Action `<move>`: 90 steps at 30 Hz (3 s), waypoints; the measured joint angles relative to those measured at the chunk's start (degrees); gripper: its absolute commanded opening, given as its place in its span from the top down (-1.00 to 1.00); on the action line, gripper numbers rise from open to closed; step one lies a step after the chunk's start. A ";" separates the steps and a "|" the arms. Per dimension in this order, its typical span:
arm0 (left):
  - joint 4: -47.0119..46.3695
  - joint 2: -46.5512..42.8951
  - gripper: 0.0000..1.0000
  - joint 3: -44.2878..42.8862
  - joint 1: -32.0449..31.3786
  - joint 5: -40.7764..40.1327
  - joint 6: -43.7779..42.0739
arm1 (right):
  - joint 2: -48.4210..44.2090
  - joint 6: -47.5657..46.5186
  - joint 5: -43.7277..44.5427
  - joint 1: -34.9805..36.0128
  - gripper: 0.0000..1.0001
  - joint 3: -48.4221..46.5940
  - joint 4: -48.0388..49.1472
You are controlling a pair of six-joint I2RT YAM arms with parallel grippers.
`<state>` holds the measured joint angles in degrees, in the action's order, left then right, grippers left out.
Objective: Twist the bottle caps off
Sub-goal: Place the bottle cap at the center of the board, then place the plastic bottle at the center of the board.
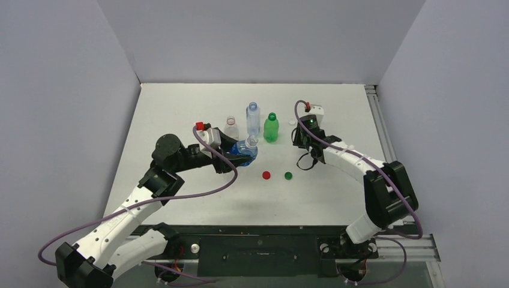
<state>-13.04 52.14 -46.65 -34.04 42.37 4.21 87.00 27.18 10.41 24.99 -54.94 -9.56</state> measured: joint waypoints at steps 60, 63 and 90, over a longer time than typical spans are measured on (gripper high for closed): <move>-7.45 1.62 0.93 4.61 -0.17 -8.26 5.16 | -19.04 -1.49 -21.57 24.98 -0.41 -16.02 4.94; -7.65 1.07 0.93 4.48 -0.42 -7.82 5.14 | -18.91 -2.71 -18.64 25.31 -0.22 -16.02 2.51; 18.05 -3.96 -0.93 -4.63 13.42 -17.66 -0.57 | -8.74 -20.68 -5.64 25.62 1.00 -14.99 0.79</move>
<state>5.02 48.18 -51.29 -20.62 24.71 3.64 78.26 6.50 4.78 50.61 -69.93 -8.78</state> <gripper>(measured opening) 0.967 0.317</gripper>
